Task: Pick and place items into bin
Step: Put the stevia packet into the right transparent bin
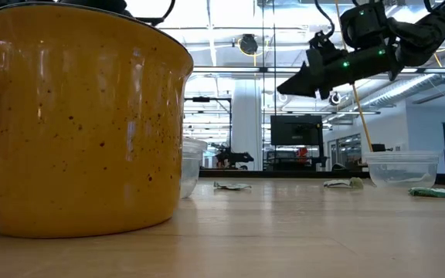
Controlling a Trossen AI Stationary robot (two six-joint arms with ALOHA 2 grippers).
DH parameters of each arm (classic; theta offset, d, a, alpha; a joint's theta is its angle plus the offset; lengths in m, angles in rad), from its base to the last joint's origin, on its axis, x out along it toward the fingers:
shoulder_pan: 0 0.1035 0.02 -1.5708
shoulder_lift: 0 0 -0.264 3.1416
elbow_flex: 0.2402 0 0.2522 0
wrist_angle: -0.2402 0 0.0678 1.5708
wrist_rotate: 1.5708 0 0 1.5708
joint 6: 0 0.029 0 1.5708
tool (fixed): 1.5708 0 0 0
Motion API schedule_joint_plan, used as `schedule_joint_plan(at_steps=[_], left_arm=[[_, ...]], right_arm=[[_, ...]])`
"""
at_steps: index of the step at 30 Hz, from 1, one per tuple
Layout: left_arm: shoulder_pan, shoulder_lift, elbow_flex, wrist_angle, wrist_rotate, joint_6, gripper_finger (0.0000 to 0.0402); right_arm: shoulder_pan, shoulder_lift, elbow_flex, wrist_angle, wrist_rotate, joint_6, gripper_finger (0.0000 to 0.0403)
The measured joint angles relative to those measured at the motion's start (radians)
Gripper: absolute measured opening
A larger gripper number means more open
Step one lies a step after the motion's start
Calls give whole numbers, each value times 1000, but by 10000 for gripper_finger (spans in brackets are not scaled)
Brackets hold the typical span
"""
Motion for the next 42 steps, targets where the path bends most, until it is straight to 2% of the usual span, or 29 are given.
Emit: schedule_joint_plan(at_steps=[4, 6, 9, 14, 18, 23, 29, 33, 38, 42], left_arm=[[1, 0, 0, 75, -51, 57, 119], [6, 0, 0, 93, -75, 94, 119], [20, -1, 0, 105, -136, 129, 120], [51, -1, 0, 105, -257, 146, 120], [78, -2, 0, 107, -309, 146, 120], [106, -2, 0, 109, -308, 149, 120], [130, -2, 0, 125, -308, 148, 120], [130, -2, 0, 125, -299, 148, 120], [130, -2, 0, 124, -299, 145, 120], [128, -2, 0, 121, -299, 138, 120]], right_arm=[[21, 0, 55, -174, -69, 8, 146], [67, 0, 101, -281, -55, 1, 159], [166, 9, 164, -387, 49, -28, 165], [343, 33, 218, -439, 238, -123, 160], [414, 67, 234, -513, 337, -124, 159], [467, 131, 233, -714, 331, 71, 161], [525, 177, 233, -928, 328, 136, 161], [545, 177, 233, -960, 319, 174, 160], [550, 197, 233, -982, 227, 226, 160], [572, 241, 232, -988, 216, 234, 160]])
